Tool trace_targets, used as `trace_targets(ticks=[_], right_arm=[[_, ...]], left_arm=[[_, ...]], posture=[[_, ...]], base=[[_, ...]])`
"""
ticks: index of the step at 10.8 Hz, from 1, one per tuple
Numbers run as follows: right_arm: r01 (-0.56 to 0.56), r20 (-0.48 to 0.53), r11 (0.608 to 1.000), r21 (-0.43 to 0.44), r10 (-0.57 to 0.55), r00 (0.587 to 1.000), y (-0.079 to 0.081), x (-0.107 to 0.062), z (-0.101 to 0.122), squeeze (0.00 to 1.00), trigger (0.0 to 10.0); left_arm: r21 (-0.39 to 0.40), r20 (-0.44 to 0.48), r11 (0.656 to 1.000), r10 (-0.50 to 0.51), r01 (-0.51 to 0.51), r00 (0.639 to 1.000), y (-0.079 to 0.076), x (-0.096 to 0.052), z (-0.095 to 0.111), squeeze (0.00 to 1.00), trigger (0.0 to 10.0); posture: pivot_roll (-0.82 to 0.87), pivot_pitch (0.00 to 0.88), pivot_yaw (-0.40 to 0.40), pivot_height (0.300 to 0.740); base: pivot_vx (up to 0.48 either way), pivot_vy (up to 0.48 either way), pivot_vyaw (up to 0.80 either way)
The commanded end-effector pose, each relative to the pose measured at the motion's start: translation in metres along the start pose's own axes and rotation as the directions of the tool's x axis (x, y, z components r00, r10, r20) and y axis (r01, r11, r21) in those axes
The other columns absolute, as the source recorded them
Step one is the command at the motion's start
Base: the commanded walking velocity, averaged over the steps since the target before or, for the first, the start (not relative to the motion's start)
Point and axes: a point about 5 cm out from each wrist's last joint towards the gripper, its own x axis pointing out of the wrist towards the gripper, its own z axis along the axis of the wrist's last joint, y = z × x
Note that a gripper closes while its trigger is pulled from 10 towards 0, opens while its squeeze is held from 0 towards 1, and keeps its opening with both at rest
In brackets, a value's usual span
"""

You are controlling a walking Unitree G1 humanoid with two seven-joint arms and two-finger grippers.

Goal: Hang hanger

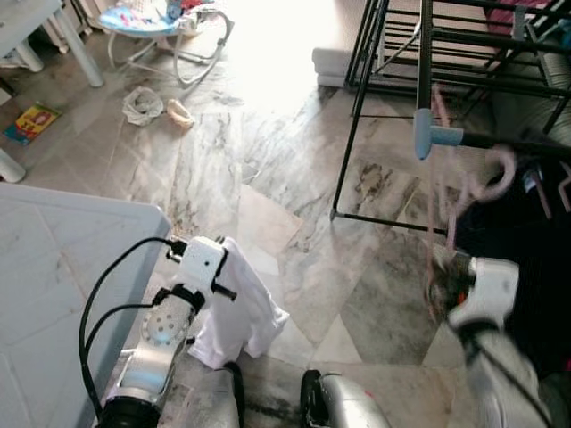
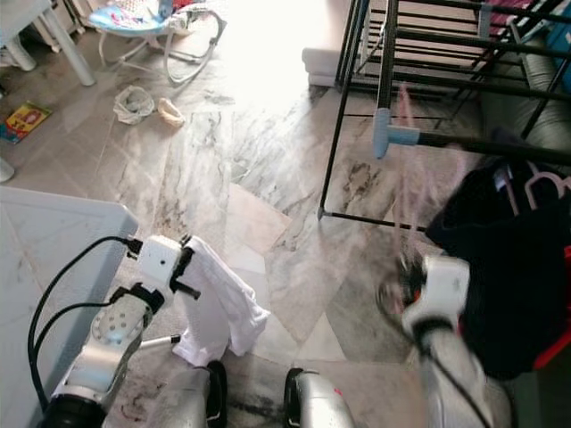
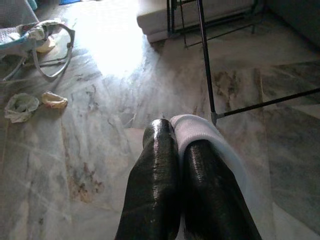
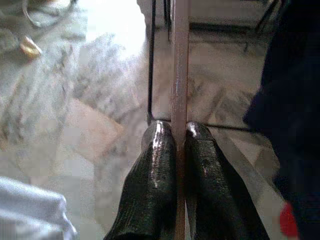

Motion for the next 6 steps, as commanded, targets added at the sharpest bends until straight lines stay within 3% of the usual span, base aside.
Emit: trace_targets(ticks=[1, 4, 6], right_arm=[[0.003, -0.037, 1.000, -0.026, -0.004, 0.999, -0.001, -0.008, -0.012, 0.00, 10.0], [0.020, -0.099, 0.997, -0.076, -0.027, 0.995, 0.000, -0.017, -0.034, 0.00, 10.0], [0.122, -0.058, 0.992, 0.014, -0.121, 0.991, -0.007, -0.005, -0.029, 0.00, 10.0]], left_arm=[[-0.006, 0.047, 1.000, 0.014, -0.014, 0.999, 0.002, 0.002, 0.012, 0.00, 10.0], [-0.018, 0.051, 0.999, 0.032, -0.031, 0.998, 0.001, -0.005, 0.010, 0.00, 10.0], [-0.035, 0.069, 0.996, 0.083, -0.081, 0.994, 0.004, -0.012, 0.019, 0.00, 10.0]], posture=[[-0.02, 0.188, 0.005, 0.740], [-0.03, 0.179, -0.011, 0.740], [-0.03, 0.213, -0.012, 0.740]], base=[[0.000, 0.000, 0.00], [0.000, 0.000, 0.00], [0.000, 0.000, 0.00]])
